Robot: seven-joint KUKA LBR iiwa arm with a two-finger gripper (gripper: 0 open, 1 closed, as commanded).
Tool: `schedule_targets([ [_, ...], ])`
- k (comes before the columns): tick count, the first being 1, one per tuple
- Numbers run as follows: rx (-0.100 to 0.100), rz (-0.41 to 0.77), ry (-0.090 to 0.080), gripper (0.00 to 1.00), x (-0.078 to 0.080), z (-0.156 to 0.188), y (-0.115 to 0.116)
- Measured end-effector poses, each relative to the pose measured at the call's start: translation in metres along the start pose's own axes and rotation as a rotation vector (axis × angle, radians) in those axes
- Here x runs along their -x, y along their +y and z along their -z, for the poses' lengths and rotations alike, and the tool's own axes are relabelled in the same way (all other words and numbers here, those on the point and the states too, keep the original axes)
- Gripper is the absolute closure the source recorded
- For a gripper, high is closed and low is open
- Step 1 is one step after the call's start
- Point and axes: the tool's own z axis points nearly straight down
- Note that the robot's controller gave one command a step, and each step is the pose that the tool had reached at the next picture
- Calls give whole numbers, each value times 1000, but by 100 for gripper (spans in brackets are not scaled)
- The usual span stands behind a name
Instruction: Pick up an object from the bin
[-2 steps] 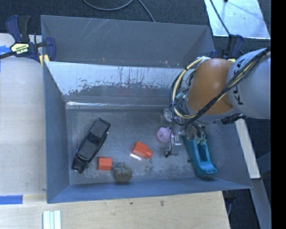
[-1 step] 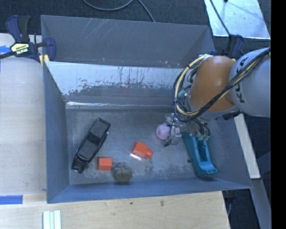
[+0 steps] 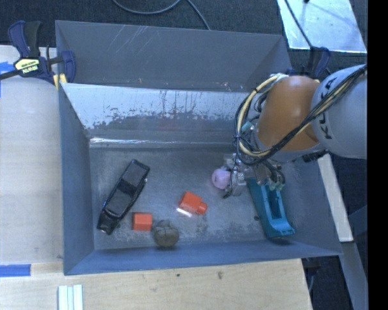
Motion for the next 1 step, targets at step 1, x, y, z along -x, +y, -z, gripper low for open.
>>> schedule_targets([
  [1, 1, 0, 6, 100, -2, 4, 0],
])
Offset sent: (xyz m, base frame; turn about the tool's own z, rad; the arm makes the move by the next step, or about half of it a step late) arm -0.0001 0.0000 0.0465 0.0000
